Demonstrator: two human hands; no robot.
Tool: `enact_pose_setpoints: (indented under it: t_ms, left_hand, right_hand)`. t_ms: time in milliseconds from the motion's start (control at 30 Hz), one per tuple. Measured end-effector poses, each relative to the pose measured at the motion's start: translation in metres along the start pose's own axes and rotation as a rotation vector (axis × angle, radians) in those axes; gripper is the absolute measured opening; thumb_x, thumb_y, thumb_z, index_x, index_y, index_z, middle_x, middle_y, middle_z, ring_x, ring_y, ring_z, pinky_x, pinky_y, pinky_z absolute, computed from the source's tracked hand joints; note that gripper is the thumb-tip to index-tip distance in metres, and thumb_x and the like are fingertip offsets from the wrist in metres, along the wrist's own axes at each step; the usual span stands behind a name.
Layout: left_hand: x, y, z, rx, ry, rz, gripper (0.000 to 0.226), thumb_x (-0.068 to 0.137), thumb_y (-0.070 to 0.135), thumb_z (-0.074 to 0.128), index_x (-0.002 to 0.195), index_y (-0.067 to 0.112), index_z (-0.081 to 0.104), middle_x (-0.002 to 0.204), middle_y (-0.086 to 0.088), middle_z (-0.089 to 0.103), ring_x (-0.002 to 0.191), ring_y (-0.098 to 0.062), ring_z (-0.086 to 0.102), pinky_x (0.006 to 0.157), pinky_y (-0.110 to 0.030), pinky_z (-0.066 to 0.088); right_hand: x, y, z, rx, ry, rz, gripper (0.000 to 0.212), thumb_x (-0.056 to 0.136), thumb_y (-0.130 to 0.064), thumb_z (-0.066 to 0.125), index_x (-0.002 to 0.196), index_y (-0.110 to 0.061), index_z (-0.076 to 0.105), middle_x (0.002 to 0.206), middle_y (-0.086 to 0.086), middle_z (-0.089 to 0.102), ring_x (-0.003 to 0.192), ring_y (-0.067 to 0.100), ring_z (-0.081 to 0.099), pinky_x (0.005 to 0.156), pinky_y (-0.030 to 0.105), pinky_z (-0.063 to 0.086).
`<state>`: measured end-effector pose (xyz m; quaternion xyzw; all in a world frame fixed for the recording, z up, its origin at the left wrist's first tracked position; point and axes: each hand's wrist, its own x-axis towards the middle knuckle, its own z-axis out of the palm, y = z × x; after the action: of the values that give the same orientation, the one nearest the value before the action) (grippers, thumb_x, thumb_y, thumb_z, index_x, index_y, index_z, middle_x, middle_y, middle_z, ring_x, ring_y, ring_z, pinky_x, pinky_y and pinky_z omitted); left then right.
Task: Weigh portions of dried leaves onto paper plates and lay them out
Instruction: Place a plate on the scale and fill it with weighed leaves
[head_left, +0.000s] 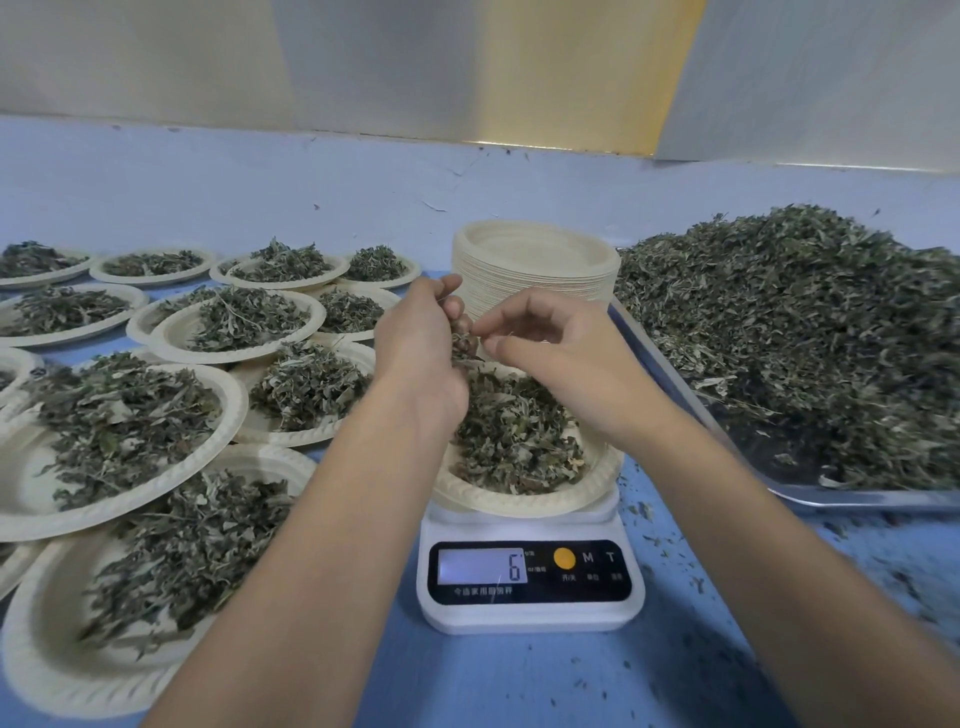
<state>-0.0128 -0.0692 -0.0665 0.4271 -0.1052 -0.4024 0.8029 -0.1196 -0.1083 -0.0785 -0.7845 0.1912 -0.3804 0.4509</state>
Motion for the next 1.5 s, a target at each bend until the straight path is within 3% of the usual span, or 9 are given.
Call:
enact_pose_setpoints:
  t_ms: [67, 100, 300, 467, 733, 833, 1000, 1267, 1500]
  left_hand:
    - [-0.001, -0.001, 0.001, 0.043, 0.011, -0.011, 0.022, 0.095, 0.015, 0.042, 0.080, 0.017, 0.059, 0.041, 0.010, 0.037, 0.052, -0.011, 0.037, 0.084, -0.032, 0.044]
    - [-0.001, -0.001, 0.001, 0.061, 0.022, -0.014, 0.023, 0.095, 0.016, 0.043, 0.079, 0.019, 0.060, 0.043, 0.010, 0.038, 0.056, -0.012, 0.037, 0.085, -0.035, 0.043]
    - [-0.008, -0.005, 0.005, 0.157, 0.056, 0.077, 0.022, 0.092, 0.014, 0.043, 0.079, 0.017, 0.061, 0.053, 0.006, 0.052, 0.049, -0.011, 0.045, 0.042, -0.013, 0.038]
    - [-0.016, -0.011, 0.010, 0.237, 0.017, 0.163, 0.018, 0.088, 0.007, 0.045, 0.089, 0.010, 0.063, 0.067, -0.002, 0.058, 0.050, -0.011, 0.055, 0.050, -0.021, 0.047]
    - [-0.018, -0.011, 0.011, 0.362, -0.039, 0.161, 0.024, 0.084, 0.004, 0.044, 0.094, 0.006, 0.066, 0.070, -0.004, 0.060, 0.059, -0.016, 0.055, 0.046, -0.017, 0.040]
    - [-0.017, -0.007, 0.008, 0.369, -0.027, 0.157, 0.021, 0.087, 0.007, 0.045, 0.092, 0.008, 0.065, 0.071, -0.002, 0.058, 0.059, -0.014, 0.051, 0.043, -0.014, 0.037]
    - [-0.016, -0.005, 0.008, 0.395, -0.008, 0.157, 0.018, 0.087, 0.010, 0.047, 0.082, 0.014, 0.064, 0.071, 0.004, 0.052, 0.063, -0.011, 0.042, 0.054, -0.025, 0.032]
    - [-0.011, -0.004, 0.007, 0.227, -0.052, 0.041, 0.024, 0.089, 0.006, 0.043, 0.074, 0.010, 0.061, 0.058, 0.004, 0.043, 0.048, -0.009, 0.032, 0.040, -0.017, 0.028]
    - [-0.014, 0.002, 0.020, 0.030, -0.114, -0.052, 0.024, 0.090, 0.004, 0.038, 0.075, 0.005, 0.057, 0.058, 0.001, 0.039, 0.045, -0.007, 0.030, 0.036, -0.013, 0.028]
  right_hand:
    - [-0.001, -0.001, 0.002, -0.005, -0.017, -0.032, 0.023, 0.079, 0.002, 0.070, 0.082, -0.021, 0.067, 0.076, -0.016, 0.067, 0.069, 0.000, 0.058, 0.068, 0.013, 0.048]
    - [-0.002, -0.001, 0.003, -0.014, -0.016, -0.048, 0.024, 0.078, 0.001, 0.071, 0.083, -0.021, 0.066, 0.078, -0.015, 0.066, 0.069, 0.001, 0.057, 0.068, 0.014, 0.047]
    - [-0.004, -0.004, 0.009, -0.099, -0.022, -0.066, 0.029, 0.074, -0.002, 0.074, 0.096, -0.020, 0.067, 0.093, -0.004, 0.061, 0.068, 0.004, 0.054, 0.068, 0.018, 0.048]
    - [-0.004, -0.002, 0.015, -0.207, 0.084, -0.068, 0.022, 0.074, -0.004, 0.072, 0.089, -0.020, 0.067, 0.090, 0.003, 0.059, 0.073, 0.013, 0.056, 0.075, 0.034, 0.049]
    - [-0.004, 0.000, 0.013, -0.204, 0.158, -0.070, 0.026, 0.074, -0.005, 0.071, 0.070, -0.027, 0.059, 0.081, 0.000, 0.063, 0.064, 0.006, 0.054, 0.065, 0.022, 0.046]
    - [-0.001, 0.001, 0.010, -0.089, 0.174, -0.006, 0.023, 0.073, -0.003, 0.069, 0.071, -0.025, 0.062, 0.071, -0.003, 0.066, 0.064, 0.010, 0.060, 0.070, 0.037, 0.053]
    - [0.002, 0.002, 0.005, -0.017, 0.205, 0.017, 0.020, 0.072, -0.004, 0.064, 0.071, -0.024, 0.060, 0.067, -0.009, 0.062, 0.067, 0.019, 0.059, 0.077, 0.051, 0.053]
    - [0.004, 0.007, 0.002, 0.005, 0.202, 0.079, 0.020, 0.077, -0.001, 0.064, 0.070, -0.020, 0.061, 0.064, -0.003, 0.061, 0.063, 0.012, 0.055, 0.068, 0.037, 0.049]
    - [0.006, 0.001, -0.011, 0.277, 0.172, 0.199, 0.022, 0.084, 0.003, 0.059, 0.070, -0.014, 0.058, 0.053, -0.011, 0.058, 0.058, 0.006, 0.053, 0.058, 0.017, 0.049]
